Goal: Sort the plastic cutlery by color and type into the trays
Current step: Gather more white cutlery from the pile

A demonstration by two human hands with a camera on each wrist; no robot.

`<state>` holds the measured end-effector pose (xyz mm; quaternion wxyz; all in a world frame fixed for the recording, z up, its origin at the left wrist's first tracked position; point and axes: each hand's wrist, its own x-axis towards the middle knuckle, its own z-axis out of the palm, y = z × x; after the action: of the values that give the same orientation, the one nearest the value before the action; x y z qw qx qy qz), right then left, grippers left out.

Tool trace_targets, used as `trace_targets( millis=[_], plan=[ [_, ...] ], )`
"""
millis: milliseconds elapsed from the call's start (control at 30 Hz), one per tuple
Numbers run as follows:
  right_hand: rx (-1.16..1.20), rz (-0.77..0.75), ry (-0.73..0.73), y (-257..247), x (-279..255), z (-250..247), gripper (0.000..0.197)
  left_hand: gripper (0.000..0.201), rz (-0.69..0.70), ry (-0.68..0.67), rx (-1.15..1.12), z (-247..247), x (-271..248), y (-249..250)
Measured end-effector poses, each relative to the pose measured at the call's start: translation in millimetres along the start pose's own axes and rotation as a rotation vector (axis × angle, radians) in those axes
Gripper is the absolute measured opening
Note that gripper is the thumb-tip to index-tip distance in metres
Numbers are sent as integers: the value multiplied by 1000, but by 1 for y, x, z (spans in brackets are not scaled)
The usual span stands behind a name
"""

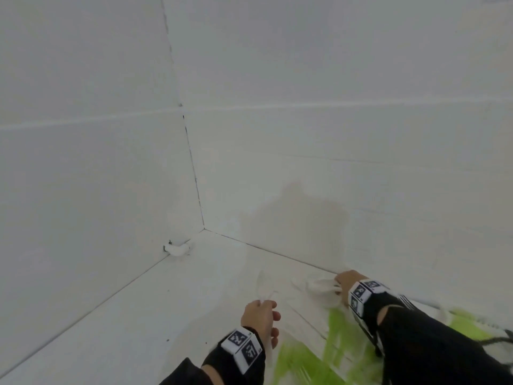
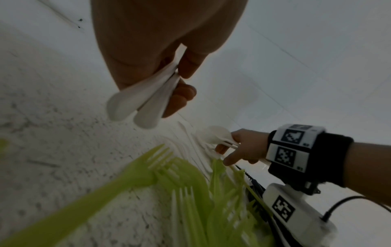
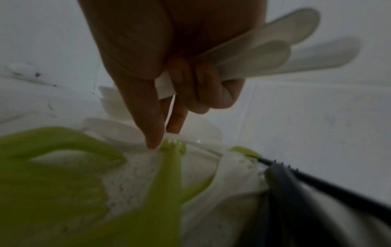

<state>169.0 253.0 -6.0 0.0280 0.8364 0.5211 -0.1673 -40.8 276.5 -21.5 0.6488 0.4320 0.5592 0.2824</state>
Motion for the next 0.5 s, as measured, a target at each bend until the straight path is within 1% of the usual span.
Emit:
trace_targets(
  millis=[133, 233, 400, 500],
  plan=[
    [32, 31, -33, 9, 11, 6, 35, 11, -21, 0, -10, 3, 6, 0],
    [81, 17, 40, 8, 10, -4, 37, 10, -44, -15, -20, 8, 11, 2],
    [163, -42, 82, -19, 10, -11, 37, 19, -35, -26, -2, 20, 14, 2],
    [212, -44, 82, -34, 13, -5, 40, 24, -32, -20, -10, 25, 14, 0]
  ],
)
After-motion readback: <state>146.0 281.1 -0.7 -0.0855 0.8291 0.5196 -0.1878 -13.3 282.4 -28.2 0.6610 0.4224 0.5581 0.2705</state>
